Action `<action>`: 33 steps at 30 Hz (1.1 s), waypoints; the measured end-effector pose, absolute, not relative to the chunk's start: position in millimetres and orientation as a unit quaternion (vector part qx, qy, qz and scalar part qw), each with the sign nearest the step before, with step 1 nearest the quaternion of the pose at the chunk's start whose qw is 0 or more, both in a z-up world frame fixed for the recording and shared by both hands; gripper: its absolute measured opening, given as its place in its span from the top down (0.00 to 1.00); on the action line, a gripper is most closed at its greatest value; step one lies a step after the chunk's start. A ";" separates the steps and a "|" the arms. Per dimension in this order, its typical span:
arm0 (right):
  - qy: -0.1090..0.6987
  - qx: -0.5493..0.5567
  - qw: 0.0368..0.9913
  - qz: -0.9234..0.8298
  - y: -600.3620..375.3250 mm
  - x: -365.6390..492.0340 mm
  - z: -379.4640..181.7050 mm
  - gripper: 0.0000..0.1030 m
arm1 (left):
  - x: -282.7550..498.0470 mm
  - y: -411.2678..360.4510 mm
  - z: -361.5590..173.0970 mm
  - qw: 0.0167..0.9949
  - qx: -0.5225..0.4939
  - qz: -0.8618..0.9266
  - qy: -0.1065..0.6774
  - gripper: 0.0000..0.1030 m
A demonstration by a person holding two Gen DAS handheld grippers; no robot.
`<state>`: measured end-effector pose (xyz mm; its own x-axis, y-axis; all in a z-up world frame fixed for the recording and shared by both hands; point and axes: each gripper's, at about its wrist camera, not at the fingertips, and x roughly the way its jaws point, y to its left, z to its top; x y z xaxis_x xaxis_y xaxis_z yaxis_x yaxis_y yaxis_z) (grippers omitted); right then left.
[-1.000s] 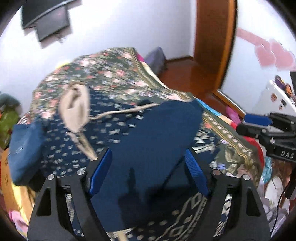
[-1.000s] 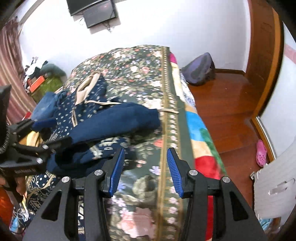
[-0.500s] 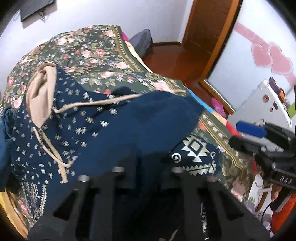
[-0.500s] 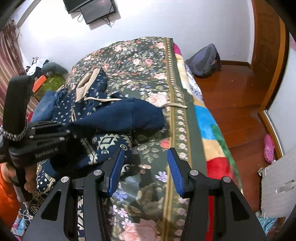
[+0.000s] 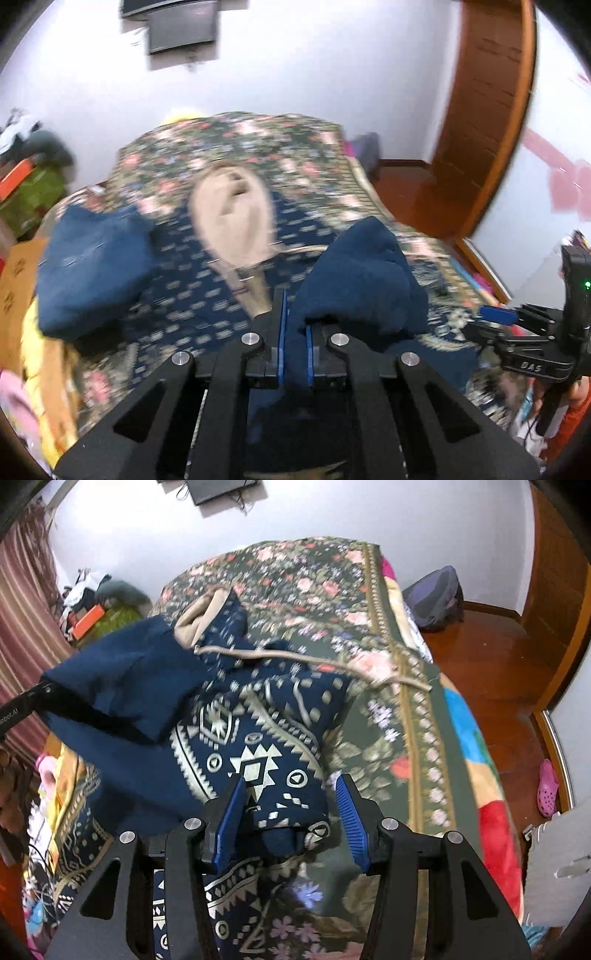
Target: Fold large clothes
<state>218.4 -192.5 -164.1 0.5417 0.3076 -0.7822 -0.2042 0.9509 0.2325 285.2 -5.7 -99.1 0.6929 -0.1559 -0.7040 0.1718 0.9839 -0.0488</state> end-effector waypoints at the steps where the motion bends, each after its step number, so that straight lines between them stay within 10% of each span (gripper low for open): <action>1: 0.454 0.059 0.876 0.152 -189.9 217.1 -164.1 0.50 | 283.4 5.3 -103.0 0.919 0.007 -0.079 0.387 0.93; 7: 0.450 0.046 0.879 0.153 -173.0 214.6 -159.6 0.47 | 268.4 52.0 -163.0 0.886 -0.013 -0.024 0.462 0.88; 14: 0.442 0.025 0.884 0.149 -162.7 212.9 -146.6 0.47 | 252.6 55.0 -211.6 0.852 0.018 0.003 0.523 0.36; 33: 0.458 0.049 0.877 0.134 -178.2 221.5 -169.3 0.40 | 304.7 -46.0 -199.9 0.855 0.152 -0.066 0.492 0.36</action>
<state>221.5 -178.2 -169.3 0.5437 0.2808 -0.7909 -0.1900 0.9591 0.2098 304.7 -46.0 -199.9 0.5069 0.0360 -0.8613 0.2624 0.9453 0.1939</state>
